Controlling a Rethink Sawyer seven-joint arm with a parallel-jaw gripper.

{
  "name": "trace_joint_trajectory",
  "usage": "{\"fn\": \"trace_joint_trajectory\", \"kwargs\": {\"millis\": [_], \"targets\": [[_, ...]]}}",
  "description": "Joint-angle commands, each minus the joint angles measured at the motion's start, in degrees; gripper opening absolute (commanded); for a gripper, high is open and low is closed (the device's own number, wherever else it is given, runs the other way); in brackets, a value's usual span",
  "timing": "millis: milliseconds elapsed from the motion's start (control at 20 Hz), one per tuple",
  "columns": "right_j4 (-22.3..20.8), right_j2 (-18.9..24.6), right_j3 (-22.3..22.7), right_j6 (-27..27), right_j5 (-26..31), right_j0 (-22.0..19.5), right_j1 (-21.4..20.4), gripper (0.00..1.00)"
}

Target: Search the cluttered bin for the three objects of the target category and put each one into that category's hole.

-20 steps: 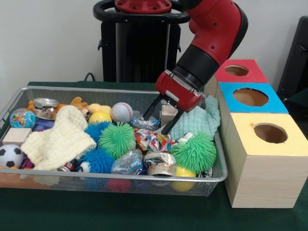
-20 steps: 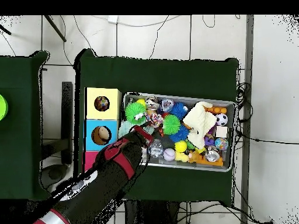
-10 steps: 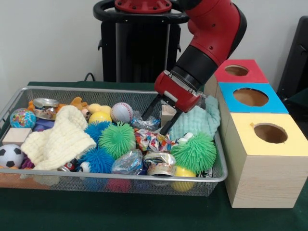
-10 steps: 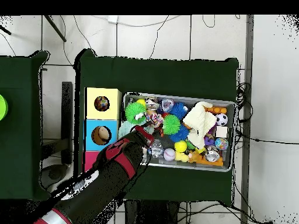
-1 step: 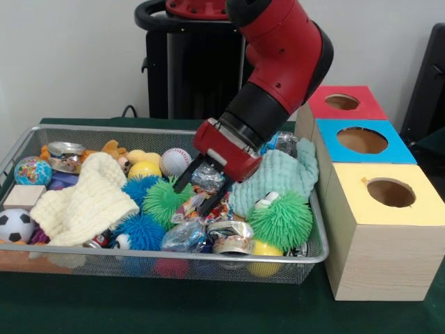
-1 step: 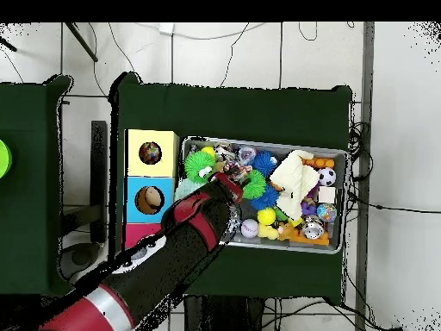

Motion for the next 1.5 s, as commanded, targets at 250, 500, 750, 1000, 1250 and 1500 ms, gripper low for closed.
{"fn": "trace_joint_trajectory", "kwargs": {"millis": [250,500,750,1000,1250,1500], "targets": [[6.39,-0.83,-15.71,4.00,10.02,-0.92,10.25,1.00],[9.25,-5.47,-21.60,6.30,14.13,-2.20,16.33,1.00],[10.19,-5.01,-23.52,7.37,18.12,-2.32,16.74,1.00],[9.20,-2.87,-22.36,6.72,16.34,-2.29,15.34,0.00],[7.93,-0.73,-21.25,4.97,15.83,-2.44,13.47,0.00],[7.15,1.30,-19.95,3.65,15.36,-2.95,11.60,0.00]]}}
